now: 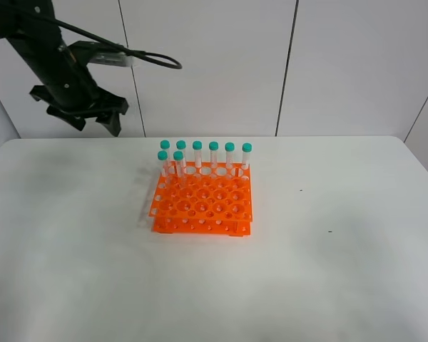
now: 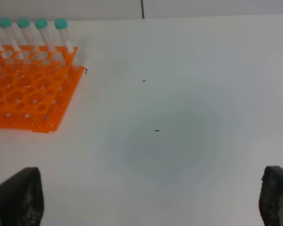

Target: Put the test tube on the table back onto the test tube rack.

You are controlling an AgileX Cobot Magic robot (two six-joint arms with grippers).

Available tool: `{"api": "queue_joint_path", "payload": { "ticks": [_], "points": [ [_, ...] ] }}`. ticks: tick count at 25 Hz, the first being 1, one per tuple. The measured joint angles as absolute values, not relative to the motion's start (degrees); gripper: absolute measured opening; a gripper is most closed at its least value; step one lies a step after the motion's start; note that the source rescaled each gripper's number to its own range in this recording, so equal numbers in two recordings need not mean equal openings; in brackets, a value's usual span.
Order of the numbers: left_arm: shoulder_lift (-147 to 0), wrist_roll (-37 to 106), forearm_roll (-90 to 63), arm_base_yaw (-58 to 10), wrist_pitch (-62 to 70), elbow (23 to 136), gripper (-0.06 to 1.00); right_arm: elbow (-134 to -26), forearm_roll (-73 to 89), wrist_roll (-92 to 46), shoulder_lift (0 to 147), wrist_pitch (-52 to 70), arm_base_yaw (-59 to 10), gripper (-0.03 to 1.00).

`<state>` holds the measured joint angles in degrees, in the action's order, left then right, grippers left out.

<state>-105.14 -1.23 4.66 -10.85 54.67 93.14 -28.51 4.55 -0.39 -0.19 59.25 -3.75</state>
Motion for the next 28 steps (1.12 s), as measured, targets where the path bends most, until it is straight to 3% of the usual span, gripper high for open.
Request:
{"api": "queue_joint_path", "payload": {
  "ticks": [5,12,28],
  "points": [
    [-105.14,-1.73,4.78,-3.74,64.19,93.14,0.96,-28.51,4.55,-0.39,-0.19,59.25,-3.75,1.0],
    [-103.7,-1.57,4.47,-2.44,66.96,90.23,0.96,-28.51,4.55,-0.39,-0.19,59.25,-3.75,1.0],
    [-68.89,-0.8,3.08,-2.44,66.96,42.09,0.95,-28.51,4.55,-0.39,-0.19,59.25,-3.75,1.0]
  ]
}}
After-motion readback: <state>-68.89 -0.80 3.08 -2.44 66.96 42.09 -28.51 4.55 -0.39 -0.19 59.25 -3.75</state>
